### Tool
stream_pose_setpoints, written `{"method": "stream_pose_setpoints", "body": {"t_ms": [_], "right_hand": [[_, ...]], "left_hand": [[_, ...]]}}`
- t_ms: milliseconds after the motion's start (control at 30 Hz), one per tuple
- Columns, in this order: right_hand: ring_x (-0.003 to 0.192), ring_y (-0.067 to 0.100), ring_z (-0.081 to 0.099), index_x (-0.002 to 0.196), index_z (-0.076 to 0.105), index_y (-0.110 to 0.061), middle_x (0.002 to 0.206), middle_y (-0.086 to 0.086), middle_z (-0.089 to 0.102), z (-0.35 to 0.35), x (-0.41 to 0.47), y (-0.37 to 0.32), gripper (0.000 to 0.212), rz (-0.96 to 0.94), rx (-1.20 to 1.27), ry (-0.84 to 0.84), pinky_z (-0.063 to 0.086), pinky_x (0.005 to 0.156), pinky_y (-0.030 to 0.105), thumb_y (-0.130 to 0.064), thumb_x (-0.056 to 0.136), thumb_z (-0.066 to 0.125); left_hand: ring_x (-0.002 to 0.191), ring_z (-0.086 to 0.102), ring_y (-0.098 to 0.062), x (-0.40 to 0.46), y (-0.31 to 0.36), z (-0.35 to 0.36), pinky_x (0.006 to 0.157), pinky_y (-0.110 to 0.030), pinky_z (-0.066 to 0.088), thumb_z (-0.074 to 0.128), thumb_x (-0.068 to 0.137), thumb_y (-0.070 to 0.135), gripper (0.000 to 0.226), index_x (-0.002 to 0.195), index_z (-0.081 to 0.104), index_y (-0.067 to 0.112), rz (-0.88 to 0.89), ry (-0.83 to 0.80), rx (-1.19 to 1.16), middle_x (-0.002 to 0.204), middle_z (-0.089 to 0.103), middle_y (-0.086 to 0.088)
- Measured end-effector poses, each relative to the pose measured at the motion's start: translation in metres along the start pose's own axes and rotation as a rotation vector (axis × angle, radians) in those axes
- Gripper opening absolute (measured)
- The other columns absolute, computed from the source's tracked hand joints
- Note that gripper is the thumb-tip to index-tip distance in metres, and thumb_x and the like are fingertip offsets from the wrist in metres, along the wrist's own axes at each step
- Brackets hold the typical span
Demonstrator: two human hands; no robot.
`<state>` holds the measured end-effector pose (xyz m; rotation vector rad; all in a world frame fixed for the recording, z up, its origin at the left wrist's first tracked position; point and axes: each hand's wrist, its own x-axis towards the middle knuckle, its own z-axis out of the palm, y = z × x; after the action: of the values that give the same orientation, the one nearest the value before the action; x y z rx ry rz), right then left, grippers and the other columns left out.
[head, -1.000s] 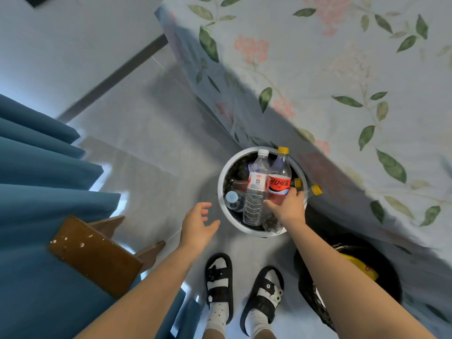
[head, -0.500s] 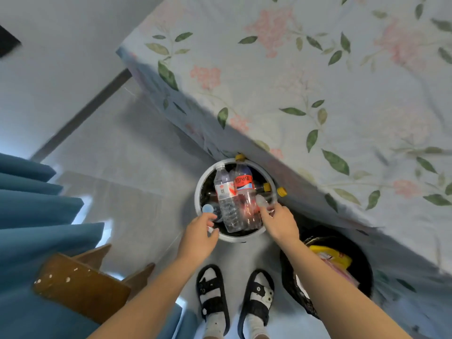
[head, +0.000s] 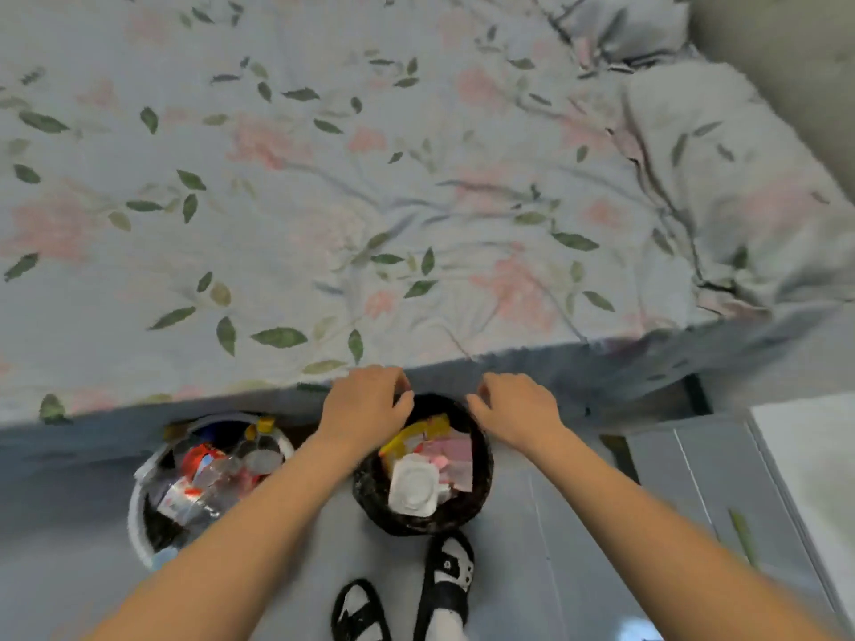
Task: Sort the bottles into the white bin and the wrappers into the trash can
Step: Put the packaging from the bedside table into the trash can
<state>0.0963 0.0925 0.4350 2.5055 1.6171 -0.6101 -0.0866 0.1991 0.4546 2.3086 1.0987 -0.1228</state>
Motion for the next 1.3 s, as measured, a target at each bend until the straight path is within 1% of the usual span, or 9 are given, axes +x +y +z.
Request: {"method": "stream_pose_setpoints", "body": {"t_ms": [133, 267, 367, 600, 733, 900, 1033, 1167, 1300], "right_hand": [[0.097, 0.028, 0.057, 0.102, 0.06, -0.016, 0.1, 0.007, 0.065, -0.018, -0.042, 0.097, 0.042, 0.208, 0.057, 0.048, 0.044, 0.07, 0.035, -0.05, 0.093, 0.037], [0.1, 0.03, 0.057, 0.098, 0.063, -0.017, 0.1, 0.008, 0.066, -0.018, -0.105, 0.203, 0.041, 0.415, 0.12, 0.141, 0.041, 0.072, 0.035, -0.049, 0.092, 0.039], [0.1, 0.031, 0.056, 0.096, 0.066, -0.017, 0.101, 0.009, 0.066, -0.013, -0.158, 0.283, 0.039, 0.537, 0.131, 0.21, 0.047, 0.077, 0.037, -0.047, 0.09, 0.042], [0.113, 0.028, 0.048, 0.114, 0.06, -0.02, 0.116, 0.004, 0.06, 0.022, -0.293, 0.437, 0.038, 0.807, 0.176, 0.179, 0.044, 0.084, 0.039, -0.045, 0.091, 0.045], [0.111, 0.029, 0.05, 0.115, 0.06, -0.019, 0.114, 0.007, 0.061, 0.051, -0.35, 0.5, 0.033, 0.948, 0.264, 0.173, 0.047, 0.079, 0.038, -0.035, 0.089, 0.05], [0.113, 0.031, 0.049, 0.12, 0.057, -0.018, 0.12, 0.009, 0.059, 0.082, -0.395, 0.556, 0.033, 1.054, 0.421, 0.266, 0.049, 0.081, 0.04, -0.031, 0.09, 0.057], [0.115, 0.034, 0.049, 0.124, 0.053, -0.015, 0.124, 0.012, 0.053, 0.096, -0.409, 0.592, 0.037, 1.134, 0.481, 0.292, 0.048, 0.084, 0.043, -0.027, 0.089, 0.059], [0.115, 0.036, 0.048, 0.123, 0.052, -0.01, 0.124, 0.017, 0.053, 0.106, -0.409, 0.621, 0.041, 1.155, 0.555, 0.296, 0.045, 0.088, 0.042, -0.025, 0.087, 0.064], [0.115, 0.035, 0.05, 0.121, 0.054, -0.01, 0.123, 0.017, 0.055, 0.11, -0.402, 0.631, 0.041, 1.154, 0.595, 0.278, 0.048, 0.09, 0.043, -0.025, 0.085, 0.066]], "left_hand": [[0.091, 0.061, -0.024, 0.026, 0.097, 0.013, 0.075, -0.037, 0.051, 0.046, 0.092, 0.043, 0.03, 0.103, 0.063, 0.021, 0.233, -0.089, 0.223, 0.097, 0.065, -0.003], [0.1, 0.059, -0.026, 0.042, 0.203, 0.058, 0.082, -0.037, 0.048, 0.045, 0.092, 0.046, 0.03, 0.1, 0.063, 0.023, 0.397, -0.185, 0.342, 0.101, 0.063, -0.003], [0.106, 0.056, -0.027, 0.047, 0.283, 0.103, 0.082, -0.037, 0.045, 0.046, 0.092, 0.045, 0.03, 0.101, 0.064, 0.023, 0.499, -0.254, 0.425, 0.105, 0.061, -0.004], [0.109, 0.053, -0.026, 0.022, 0.457, 0.219, 0.086, -0.036, 0.043, 0.045, 0.091, 0.045, 0.033, 0.106, 0.067, 0.025, 0.711, -0.389, 0.51, 0.114, 0.057, -0.003], [0.116, 0.052, -0.026, 0.005, 0.533, 0.281, 0.091, -0.038, 0.044, 0.048, 0.091, 0.047, 0.038, 0.117, 0.063, 0.023, 0.79, -0.454, 0.516, 0.122, 0.056, -0.004], [0.117, 0.051, -0.027, -0.018, 0.592, 0.354, 0.091, -0.04, 0.046, 0.052, 0.089, 0.051, 0.054, 0.128, 0.049, 0.014, 0.666, -0.533, 0.38, 0.126, 0.054, -0.008], [0.116, 0.048, -0.029, -0.035, 0.63, 0.404, 0.086, -0.04, 0.044, 0.05, 0.085, 0.062, 0.068, 0.125, 0.045, 0.007, 0.619, -0.476, 0.419, 0.124, 0.05, -0.011], [0.117, 0.047, -0.029, -0.048, 0.648, 0.441, 0.089, -0.037, 0.043, 0.058, 0.075, 0.068, 0.084, 0.129, 0.039, 0.005, 0.401, -0.491, 0.415, 0.125, 0.045, -0.01], [0.108, 0.048, -0.027, -0.046, 0.64, 0.459, 0.081, -0.034, 0.044, 0.068, 0.075, 0.054, 0.074, 0.124, 0.04, 0.007, 0.34, -0.428, 0.448, 0.12, 0.043, -0.009]]}}
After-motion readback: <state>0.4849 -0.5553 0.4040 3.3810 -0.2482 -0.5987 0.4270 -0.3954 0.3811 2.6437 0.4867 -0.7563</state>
